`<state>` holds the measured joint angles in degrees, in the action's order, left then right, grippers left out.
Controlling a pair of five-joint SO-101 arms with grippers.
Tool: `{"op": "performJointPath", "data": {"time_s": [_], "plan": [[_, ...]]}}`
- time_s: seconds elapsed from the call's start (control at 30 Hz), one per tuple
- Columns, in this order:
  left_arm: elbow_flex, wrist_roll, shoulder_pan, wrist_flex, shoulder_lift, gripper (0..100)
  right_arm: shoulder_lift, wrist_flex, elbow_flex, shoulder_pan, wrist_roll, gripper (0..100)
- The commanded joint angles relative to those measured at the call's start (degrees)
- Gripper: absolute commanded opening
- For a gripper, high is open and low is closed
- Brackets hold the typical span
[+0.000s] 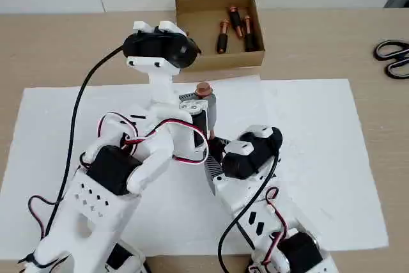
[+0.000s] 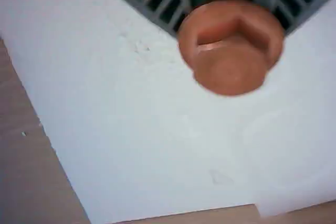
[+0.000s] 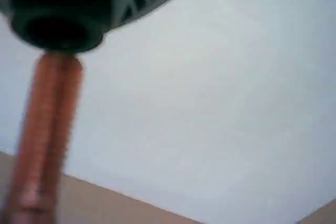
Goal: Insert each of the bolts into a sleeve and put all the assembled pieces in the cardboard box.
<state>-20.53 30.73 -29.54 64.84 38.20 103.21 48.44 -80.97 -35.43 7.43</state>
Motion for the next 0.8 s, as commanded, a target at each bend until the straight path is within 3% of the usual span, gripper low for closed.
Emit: {"op": "performJointPath", "data": {"time_s": [0.0, 0.77], "plan": [[0.1, 0.8, -0.3, -1.6, 1.8, 1, 0.7, -1.7, 0.5, 0.1, 0.8, 0.4], [-0.5, 3.3, -1.8, 2.5, 1.7, 1, 0.7, -1.7, 0.5, 0.2, 0.8, 0.4]]}}
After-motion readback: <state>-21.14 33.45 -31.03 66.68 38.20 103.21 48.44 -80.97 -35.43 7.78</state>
